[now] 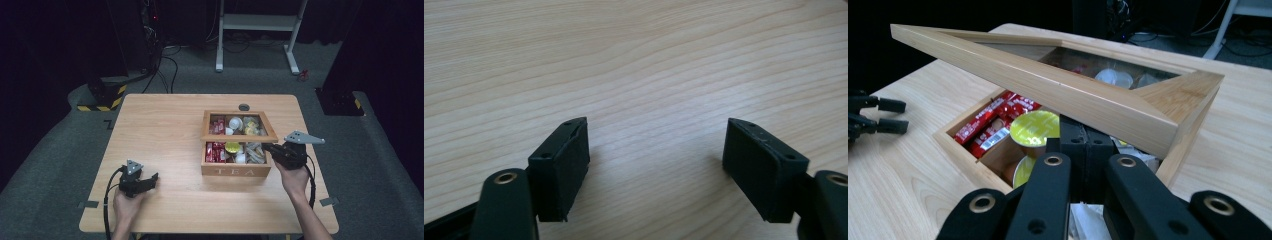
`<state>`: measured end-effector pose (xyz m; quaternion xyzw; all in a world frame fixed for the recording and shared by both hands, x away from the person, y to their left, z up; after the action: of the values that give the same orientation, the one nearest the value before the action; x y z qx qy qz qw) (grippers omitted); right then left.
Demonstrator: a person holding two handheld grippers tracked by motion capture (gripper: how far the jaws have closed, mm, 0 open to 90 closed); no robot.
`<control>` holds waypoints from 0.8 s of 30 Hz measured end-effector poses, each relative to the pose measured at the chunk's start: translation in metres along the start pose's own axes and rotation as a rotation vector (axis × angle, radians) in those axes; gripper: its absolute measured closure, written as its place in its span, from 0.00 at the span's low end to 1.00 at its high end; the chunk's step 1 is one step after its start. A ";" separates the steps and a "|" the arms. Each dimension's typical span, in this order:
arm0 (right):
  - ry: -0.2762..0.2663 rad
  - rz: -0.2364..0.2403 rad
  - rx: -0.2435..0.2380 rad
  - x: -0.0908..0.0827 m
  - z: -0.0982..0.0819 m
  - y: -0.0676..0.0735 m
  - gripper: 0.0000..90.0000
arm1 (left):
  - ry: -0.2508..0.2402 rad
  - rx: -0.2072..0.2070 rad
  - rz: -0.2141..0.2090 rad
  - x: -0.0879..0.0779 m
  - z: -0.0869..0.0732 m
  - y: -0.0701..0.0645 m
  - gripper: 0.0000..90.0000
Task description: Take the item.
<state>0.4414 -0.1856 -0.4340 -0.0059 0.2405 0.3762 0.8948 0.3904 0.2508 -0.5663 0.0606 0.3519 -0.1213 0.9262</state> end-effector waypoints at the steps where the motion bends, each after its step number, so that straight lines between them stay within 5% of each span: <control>1: -0.003 0.001 0.005 0.000 0.001 -0.001 1.00 | -0.009 0.003 -0.007 -0.001 0.001 -0.003 0.30; 6: -0.009 -0.004 0.003 0.000 0.008 -0.002 1.00 | -0.048 0.009 -0.083 -0.006 0.011 -0.018 0.32; 24: -0.013 0.000 0.023 0.003 0.015 -0.006 1.00 | -0.114 0.063 -0.243 -0.014 0.044 -0.061 0.34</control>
<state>0.4536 -0.1854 -0.4230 0.0070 0.2389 0.3731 0.8965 0.3925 0.1854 -0.5258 0.0397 0.2996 -0.2467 0.9208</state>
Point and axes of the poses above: each handheld gripper's, and its own axes: x roughly forward along the jaws, z roughly out of its top, y roughly to its left, the point moved 6 cm from there along x, roughly forward along the jaws, and after that the axes turned 3 degrees about z, right-handed, at the moved point
